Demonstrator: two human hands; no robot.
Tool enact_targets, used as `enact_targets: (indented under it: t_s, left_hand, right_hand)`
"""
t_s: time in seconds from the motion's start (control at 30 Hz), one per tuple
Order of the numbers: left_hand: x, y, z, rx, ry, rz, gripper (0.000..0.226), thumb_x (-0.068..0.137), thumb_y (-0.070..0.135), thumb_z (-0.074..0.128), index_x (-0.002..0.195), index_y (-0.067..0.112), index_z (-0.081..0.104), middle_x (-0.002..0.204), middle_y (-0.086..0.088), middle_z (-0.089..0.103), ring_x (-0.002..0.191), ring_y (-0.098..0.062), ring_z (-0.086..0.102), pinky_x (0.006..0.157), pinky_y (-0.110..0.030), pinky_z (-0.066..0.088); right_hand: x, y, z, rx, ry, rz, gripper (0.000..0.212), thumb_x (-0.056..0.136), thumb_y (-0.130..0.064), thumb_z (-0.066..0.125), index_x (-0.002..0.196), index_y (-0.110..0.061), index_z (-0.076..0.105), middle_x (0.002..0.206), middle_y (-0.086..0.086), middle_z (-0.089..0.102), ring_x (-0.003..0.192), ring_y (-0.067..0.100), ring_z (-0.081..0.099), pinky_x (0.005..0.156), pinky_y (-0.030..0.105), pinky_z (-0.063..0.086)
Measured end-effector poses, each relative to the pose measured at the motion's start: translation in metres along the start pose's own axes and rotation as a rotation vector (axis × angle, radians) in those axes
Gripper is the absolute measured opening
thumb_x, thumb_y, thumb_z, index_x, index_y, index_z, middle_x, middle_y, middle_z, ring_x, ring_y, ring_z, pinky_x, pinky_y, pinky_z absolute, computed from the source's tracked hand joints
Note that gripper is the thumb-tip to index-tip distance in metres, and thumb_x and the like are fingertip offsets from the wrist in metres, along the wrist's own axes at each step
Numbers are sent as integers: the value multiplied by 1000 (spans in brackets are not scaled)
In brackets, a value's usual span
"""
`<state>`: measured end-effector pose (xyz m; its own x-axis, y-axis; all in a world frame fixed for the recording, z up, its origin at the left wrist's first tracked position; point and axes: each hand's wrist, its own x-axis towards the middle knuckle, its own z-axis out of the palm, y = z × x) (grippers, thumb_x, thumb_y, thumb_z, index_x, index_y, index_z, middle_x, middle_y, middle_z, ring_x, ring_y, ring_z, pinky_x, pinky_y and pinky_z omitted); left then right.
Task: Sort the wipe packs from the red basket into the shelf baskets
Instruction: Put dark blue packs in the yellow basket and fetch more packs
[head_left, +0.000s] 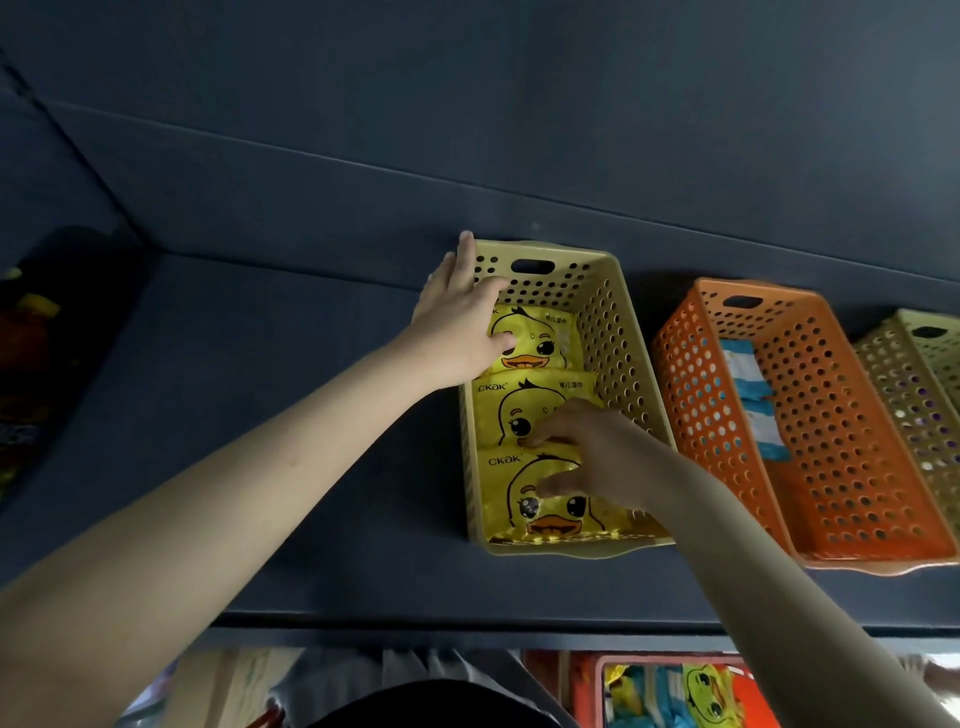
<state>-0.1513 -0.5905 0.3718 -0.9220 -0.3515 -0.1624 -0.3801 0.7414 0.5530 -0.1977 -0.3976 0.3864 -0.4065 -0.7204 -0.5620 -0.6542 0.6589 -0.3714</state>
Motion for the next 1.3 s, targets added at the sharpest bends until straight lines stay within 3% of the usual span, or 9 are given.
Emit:
enact_targets:
  t_s: [0.3,0.4,0.5,0.57,0.67,0.83,0.97,1.17,1.3]
  left_hand:
    - [4,-1,5,60,32,-53,64,91,36,61,146,26,32,158,2,-25,147,-28,-14,117,-52,-3]
    - [3,-2,4,52,30,-51,62,91,37,61,145,26,33,158,4,-25,147,-28,-14,117,-53,-2]
    - [3,-4,4,33,33,-53,60,91,36,61,144,27,34,158,5,-25,147,-27,-15,117,-53,-2]
    - [2,-3,4,32,34,-53,60,91,36,61,144,27,35,158,5,-25,147,-26,-14,117,-52,-2]
    - [2,-4,4,32,31,-49,58,91,36,60,143,27,36,159,5,-25,147,-27,-14,116,-53,-2]
    - [3,-4,4,34,20,-42,57,91,36,61,142,26,37,159,3,-24,147,-29,-14,116,-55,0]
    - [3,-5,3,27,7,-37,57,90,36,62,142,26,38,159,3,-24,147,-29,-13,116,-55,1]
    - [6,-5,4,56,-2,-24,57,90,39,62,141,26,39,158,1,-26,148,-29,-11,117,-53,1]
    - [6,0,-12,213,-87,-11,61,91,52,53,143,28,35,160,-6,-19,146,-34,-13,116,-55,-3]
  right_hand:
    - [12,7,21,14,33,5,56,77,-32,77,129,-32,55,124,-6,44,115,14,48,90,22,40]
    - [7,7,16,50,60,-7,54,76,-37,77,127,-35,58,122,-6,48,112,13,50,95,28,44]
    - [2,3,6,80,170,-40,33,77,-41,75,107,-31,68,102,-6,59,92,12,59,78,25,54]
    - [2,-5,5,335,40,-25,21,81,-35,72,98,-23,71,92,-6,64,81,10,63,67,22,56]
    - [13,-13,20,541,-177,50,16,88,-25,67,104,-20,70,95,-3,66,83,11,64,70,23,56]
    - [21,-11,16,546,-207,116,19,91,-23,64,110,-23,67,99,6,66,85,13,63,69,26,57]
    - [16,1,13,632,-194,183,31,87,-19,69,117,-20,60,105,13,63,87,18,63,79,35,59]
    - [12,-1,7,645,-175,186,42,88,-20,68,127,-23,54,105,4,62,94,17,64,86,37,57]
    - [-19,-7,-23,467,78,107,37,89,-31,64,125,-32,54,113,-12,63,105,9,60,97,38,49]
